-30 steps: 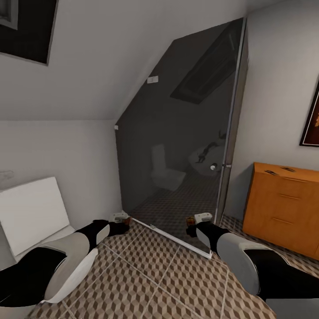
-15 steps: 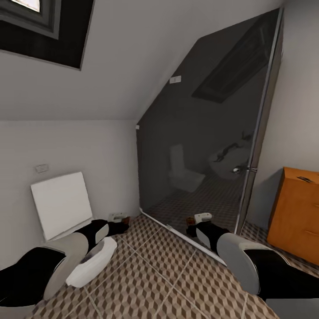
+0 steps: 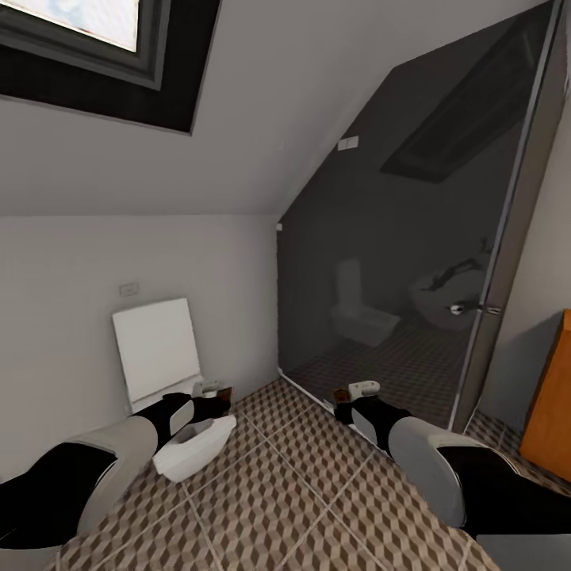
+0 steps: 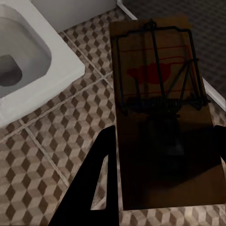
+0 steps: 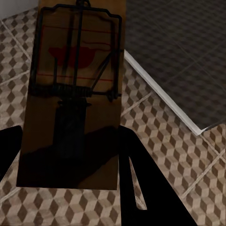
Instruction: Take the four mousetraps from the cabinet in the bathroom and place them on the bathroom floor. Make sure all four end up on the same floor surface, and ensure that at least two of them are either under or directly next to the same bathroom sink.
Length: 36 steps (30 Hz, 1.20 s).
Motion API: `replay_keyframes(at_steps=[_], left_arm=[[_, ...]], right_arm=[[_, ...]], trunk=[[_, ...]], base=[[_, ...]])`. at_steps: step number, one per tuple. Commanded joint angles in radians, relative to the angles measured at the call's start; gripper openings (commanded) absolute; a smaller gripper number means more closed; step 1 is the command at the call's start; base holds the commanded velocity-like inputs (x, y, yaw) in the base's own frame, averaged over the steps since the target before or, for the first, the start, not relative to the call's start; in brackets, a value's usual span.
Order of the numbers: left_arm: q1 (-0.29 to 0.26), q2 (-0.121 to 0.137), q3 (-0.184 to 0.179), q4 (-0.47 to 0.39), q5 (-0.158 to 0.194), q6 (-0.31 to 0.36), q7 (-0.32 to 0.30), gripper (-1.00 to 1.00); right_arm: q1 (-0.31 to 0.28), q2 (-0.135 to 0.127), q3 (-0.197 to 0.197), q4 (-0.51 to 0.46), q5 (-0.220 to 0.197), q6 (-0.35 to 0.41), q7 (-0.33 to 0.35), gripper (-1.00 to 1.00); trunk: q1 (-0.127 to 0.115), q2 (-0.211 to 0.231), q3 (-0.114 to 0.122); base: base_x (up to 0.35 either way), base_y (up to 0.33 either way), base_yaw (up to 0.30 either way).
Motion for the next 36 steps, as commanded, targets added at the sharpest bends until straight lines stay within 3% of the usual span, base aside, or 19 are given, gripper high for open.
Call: replay_keyframes(at_steps=[1,31,36], left_arm=[[-0.001,0.000,-0.008,0.000,0.008,0.004,-0.002,-1.00],[-0.001,0.007,-0.008,0.000,0.012,0.003,-0.002,-1.00],[-0.001,0.007,-0.008,0.000,0.012,0.003,-0.002,-1.00]], right_arm=[[-0.001,0.000,-0.005,0.002,0.006,0.002,-0.002,-1.00],[-0.001,0.008,-0.005,0.003,0.005,0.004,-0.002,-1.00],[-0.001,0.033,-0.005,0.003,0.005,0.004,-0.002,-1.00]], trunk=[[0.000,-0.001,-0.001],[0.000,-0.001,-0.001],[0.000,-0.001,-0.001]], base=[[-0.012,-0.010,0.300],[-0.318,-0.001,0.300],[-0.301,0.000,0.300]])
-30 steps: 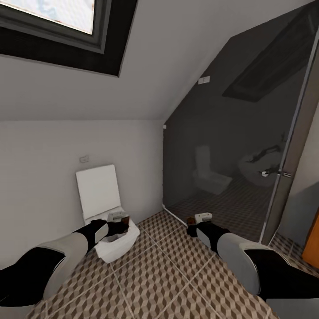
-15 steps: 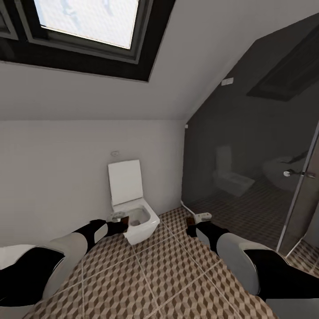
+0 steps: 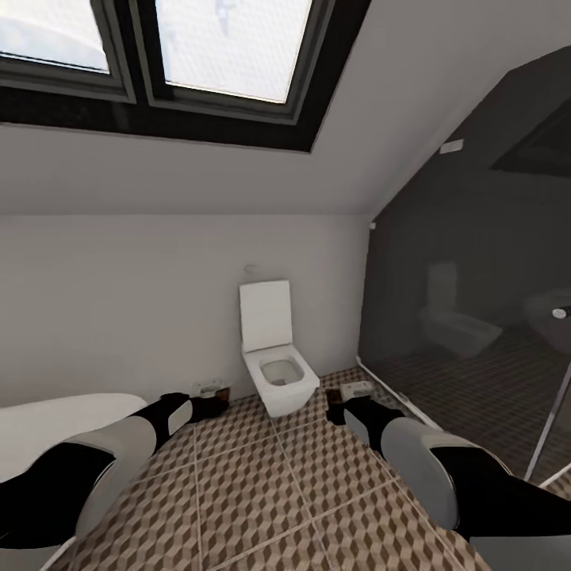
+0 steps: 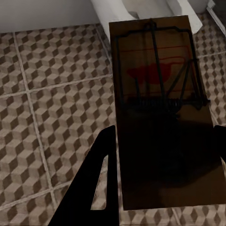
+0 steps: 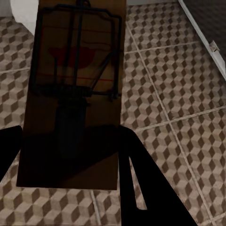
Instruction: Take the four mousetraps from the cabinet in the bathroom and place them on the bathroom floor. Make sure all four end up on the same floor surface, and ensure that at least two of them are either under or directly next to the same bathroom sink.
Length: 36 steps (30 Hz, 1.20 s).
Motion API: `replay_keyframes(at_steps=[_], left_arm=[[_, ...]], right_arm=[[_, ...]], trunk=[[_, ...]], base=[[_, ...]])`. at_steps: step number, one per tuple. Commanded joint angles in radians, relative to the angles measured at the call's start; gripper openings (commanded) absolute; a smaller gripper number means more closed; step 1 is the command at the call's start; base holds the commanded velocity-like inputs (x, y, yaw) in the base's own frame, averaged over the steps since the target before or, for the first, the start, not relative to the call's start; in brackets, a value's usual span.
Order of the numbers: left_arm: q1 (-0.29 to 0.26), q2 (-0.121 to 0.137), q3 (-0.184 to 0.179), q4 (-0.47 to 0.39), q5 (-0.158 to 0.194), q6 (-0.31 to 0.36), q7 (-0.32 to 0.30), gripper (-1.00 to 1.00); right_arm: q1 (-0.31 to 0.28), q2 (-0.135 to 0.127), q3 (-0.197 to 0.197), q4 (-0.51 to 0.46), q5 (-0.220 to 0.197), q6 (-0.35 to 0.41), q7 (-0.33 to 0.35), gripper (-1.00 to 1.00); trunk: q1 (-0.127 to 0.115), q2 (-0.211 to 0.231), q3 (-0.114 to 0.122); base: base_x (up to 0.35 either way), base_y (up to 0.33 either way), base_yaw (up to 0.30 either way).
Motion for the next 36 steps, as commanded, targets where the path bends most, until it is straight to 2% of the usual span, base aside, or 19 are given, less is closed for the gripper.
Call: replay_keyframes(at_steps=[1,6,24,36], left_arm=[[-0.001,0.000,-0.008,0.000,0.008,0.004,-0.002,-1.00],[-0.001,0.000,-0.008,0.000,0.008,0.004,-0.002,-1.00],[-0.001,0.008,-0.008,0.000,0.008,0.004,-0.002,-1.00],[-0.001,0.007,-0.009,0.000,0.008,0.004,-0.002,-1.00]], right_arm=[[-0.001,0.006,-0.004,0.002,0.007,0.002,-0.003,-1.00],[0.000,0.016,-0.004,0.002,0.008,0.001,-0.002,-1.00],[0.000,0.014,-0.004,0.002,0.008,0.001,-0.002,-1.00],[0.000,0.013,-0.004,0.002,0.009,0.000,0.007,-1.00]], trunk=[[0.000,-0.001,-0.001],[0.000,-0.001,-0.001],[0.000,-0.001,-0.001],[0.000,-0.001,-0.001]], base=[[-0.137,0.000,0.300],[-0.027,0.000,0.300],[0.000,0.000,0.299],[0.000,0.000,0.138]])
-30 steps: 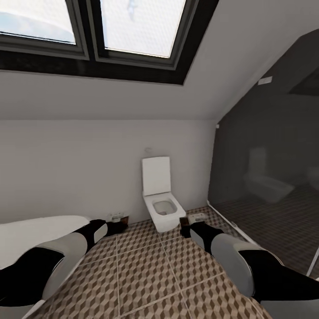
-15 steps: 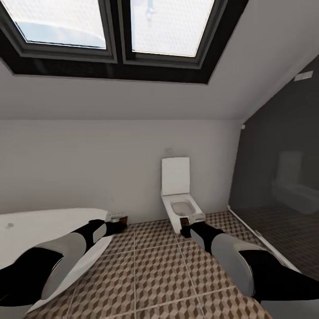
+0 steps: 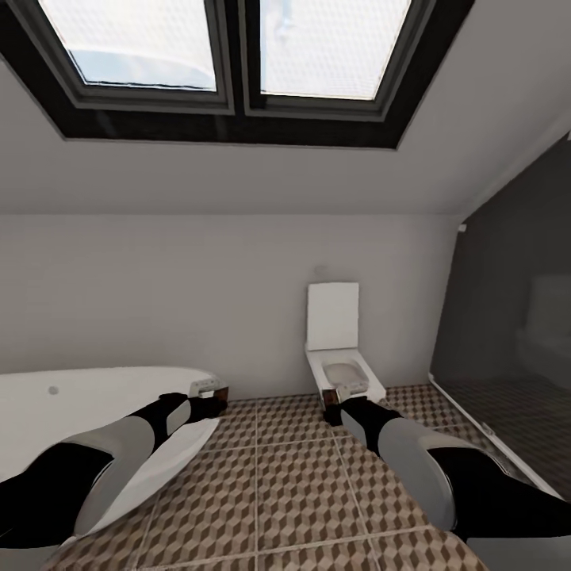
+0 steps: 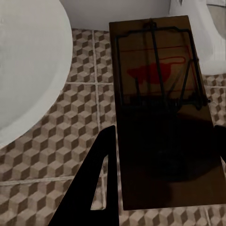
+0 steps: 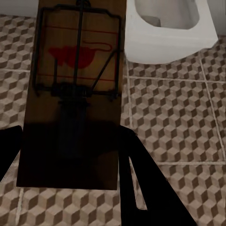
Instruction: Take the four mousetraps from the cabinet in the bathroom and place them on the bathroom floor. Make sure all four end up on the same floor surface, and ensure that at least two of them are either under or directly next to the same bathroom sink.
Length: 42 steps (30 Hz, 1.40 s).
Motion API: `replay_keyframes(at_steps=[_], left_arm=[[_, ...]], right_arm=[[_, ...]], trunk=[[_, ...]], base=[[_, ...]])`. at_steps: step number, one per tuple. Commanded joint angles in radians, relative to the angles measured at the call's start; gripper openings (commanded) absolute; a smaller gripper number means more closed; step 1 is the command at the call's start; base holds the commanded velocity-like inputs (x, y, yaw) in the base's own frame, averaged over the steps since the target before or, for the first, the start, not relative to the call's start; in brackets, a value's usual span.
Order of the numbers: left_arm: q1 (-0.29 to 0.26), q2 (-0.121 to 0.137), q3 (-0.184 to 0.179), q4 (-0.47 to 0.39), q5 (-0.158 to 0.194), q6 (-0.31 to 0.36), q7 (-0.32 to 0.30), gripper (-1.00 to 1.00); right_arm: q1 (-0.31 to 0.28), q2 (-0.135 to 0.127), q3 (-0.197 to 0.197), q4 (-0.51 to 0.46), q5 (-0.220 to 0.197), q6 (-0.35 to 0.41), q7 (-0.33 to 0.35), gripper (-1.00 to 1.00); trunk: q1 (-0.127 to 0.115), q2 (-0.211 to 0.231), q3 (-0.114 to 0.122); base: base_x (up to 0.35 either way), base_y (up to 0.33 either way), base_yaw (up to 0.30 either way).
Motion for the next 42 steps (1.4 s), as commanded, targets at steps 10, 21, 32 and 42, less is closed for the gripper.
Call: replay_keyframes(at_steps=[10,21,32,42], left_arm=[[-0.001,0.000,-0.009,0.000,0.008,0.004,-0.002,-1.00],[-0.001,0.001,-0.008,0.000,0.008,0.004,-0.002,-1.00],[-0.001,0.001,-0.008,0.000,0.008,0.004,-0.002,-1.00],[-0.001,0.001,-0.009,0.000,0.008,0.004,-0.002,-1.00]], right_arm=[[-0.002,-0.001,-0.005,0.002,0.007,0.002,0.002,-1.00],[-0.002,-0.001,-0.005,0.002,0.007,0.002,-0.001,-1.00],[-0.002,-0.002,-0.005,0.002,0.007,0.002,-0.001,-1.00],[-0.002,-0.002,-0.005,0.002,0.007,0.002,-0.002,-1.00]], trunk=[[0.000,-0.001,-0.001],[0.000,-0.001,-0.001],[0.000,-0.001,-0.001],[0.000,-0.001,-0.001]], base=[[0.000,0.000,0.291],[0.000,0.000,0.300],[0.000,0.000,0.300],[0.000,0.000,0.300]])
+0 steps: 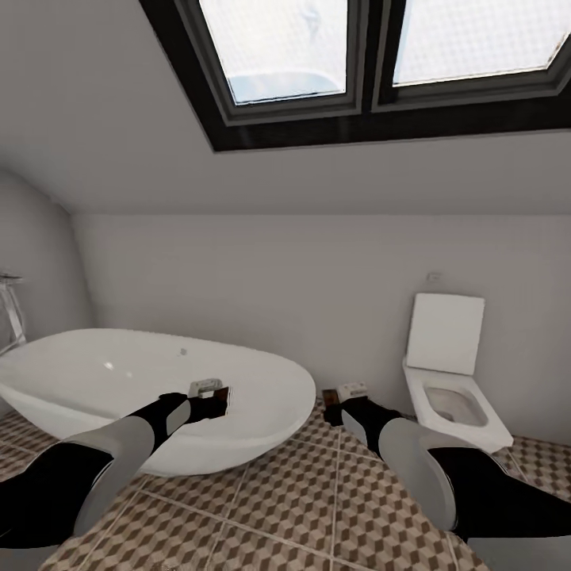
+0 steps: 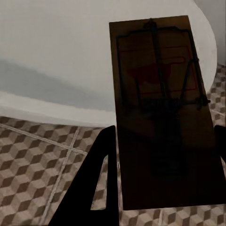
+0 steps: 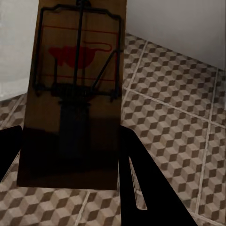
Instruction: Take the four mousetraps from the cabinet in the bathroom and place them on the bathroom floor. Make sure all four end up on the same floor surface, and ensure that at least two of them are either under or directly next to the same bathroom sink.
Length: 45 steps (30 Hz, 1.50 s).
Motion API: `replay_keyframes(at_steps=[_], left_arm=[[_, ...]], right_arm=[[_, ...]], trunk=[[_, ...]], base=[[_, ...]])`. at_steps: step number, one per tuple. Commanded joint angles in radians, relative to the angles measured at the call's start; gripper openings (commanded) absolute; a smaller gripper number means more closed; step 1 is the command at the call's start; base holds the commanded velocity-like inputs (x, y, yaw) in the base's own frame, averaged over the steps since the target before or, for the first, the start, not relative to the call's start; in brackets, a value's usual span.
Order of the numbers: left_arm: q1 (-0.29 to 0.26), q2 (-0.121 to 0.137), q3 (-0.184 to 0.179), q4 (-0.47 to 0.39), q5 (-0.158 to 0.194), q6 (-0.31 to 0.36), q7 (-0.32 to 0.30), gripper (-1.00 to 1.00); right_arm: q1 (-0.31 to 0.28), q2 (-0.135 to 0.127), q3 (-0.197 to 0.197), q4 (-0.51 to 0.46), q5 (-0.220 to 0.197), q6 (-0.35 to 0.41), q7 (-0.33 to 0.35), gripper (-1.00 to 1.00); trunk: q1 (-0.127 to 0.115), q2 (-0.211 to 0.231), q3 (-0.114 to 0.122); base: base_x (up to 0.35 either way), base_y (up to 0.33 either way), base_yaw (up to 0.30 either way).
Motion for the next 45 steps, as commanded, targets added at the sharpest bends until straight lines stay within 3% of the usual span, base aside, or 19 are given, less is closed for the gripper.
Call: replay_keyframes(at_steps=[1,23,45], left_arm=[[-0.001,0.000,-0.008,0.000,0.008,0.004,-0.002,-1.00],[-0.001,0.000,-0.008,0.000,0.008,0.004,-0.002,-1.00],[-0.001,0.000,-0.008,0.000,0.008,0.004,-0.002,-1.00]], right_arm=[[-0.002,0.000,-0.005,0.002,0.006,0.002,-0.002,-1.00],[-0.002,0.000,-0.005,0.002,0.006,0.002,0.002,-1.00],[-0.002,0.000,-0.005,0.002,0.006,0.002,0.005,-1.00]], trunk=[[0.000,-0.001,-0.001],[0.000,-0.001,-0.002],[0.000,-0.001,-0.017]], base=[[0.000,0.000,0.300],[0.000,0.000,0.300],[0.000,0.000,0.299]])
